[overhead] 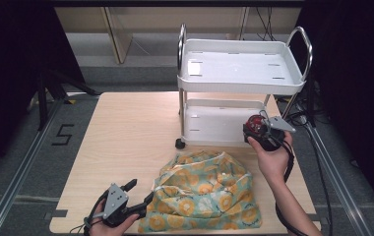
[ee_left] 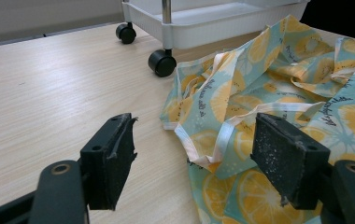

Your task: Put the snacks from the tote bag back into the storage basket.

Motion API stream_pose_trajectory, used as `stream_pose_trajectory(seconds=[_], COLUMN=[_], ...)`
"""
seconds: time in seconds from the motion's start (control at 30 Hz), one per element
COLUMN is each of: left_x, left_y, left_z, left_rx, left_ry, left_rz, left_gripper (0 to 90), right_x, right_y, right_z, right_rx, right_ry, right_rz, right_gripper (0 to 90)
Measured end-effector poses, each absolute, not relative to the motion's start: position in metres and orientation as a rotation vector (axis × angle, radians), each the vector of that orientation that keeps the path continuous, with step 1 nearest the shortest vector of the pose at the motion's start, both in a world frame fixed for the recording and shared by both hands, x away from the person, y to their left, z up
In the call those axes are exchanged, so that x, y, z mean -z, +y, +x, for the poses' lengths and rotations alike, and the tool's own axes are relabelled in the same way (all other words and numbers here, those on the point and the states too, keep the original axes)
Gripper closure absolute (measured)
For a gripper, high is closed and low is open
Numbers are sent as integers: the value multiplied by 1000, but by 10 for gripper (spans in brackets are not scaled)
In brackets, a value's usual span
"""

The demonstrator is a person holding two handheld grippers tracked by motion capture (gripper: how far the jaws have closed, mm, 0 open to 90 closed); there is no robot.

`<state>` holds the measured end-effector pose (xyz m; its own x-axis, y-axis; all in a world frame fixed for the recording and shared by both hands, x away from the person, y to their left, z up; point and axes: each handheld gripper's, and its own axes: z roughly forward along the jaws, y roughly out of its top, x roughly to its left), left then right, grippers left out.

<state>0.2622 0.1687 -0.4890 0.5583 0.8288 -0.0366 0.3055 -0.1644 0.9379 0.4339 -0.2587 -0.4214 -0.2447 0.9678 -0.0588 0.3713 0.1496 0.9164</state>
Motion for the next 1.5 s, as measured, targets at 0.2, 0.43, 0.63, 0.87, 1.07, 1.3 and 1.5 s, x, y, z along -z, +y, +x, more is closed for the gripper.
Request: stream_pose_trajectory(seconds=[0.2,0.43,0.63,0.87,1.07,1.3,1.5], left_x=[489,489,489,489,489,489,490], left_y=[169,169,168,168,168,168,167], left_z=[262,262,263,263,262,262,263], left_rx=[-615,-615,-614,-614,-613,-610,-603], left_ry=[938,938,940,940,937,946,939], left_rz=[1738,1738,1734,1736,1739,1734,1719], left_gripper=[290,290,290,290,290,290,290], right_x=[423,424,425,428,428,430,431], right_y=[-259,-257,-258,-260,-259,-259,-260], right_z=[436,438,439,443,446,447,448], right_rx=[-1067,-1069,-1055,-1036,-1037,-1018,-1021], right_ry=[1738,1702,1721,1736,1724,1729,1733], right_rz=[1275,1286,1294,1285,1274,1308,1305], right_gripper=[266,266,265,265,265,266,265])
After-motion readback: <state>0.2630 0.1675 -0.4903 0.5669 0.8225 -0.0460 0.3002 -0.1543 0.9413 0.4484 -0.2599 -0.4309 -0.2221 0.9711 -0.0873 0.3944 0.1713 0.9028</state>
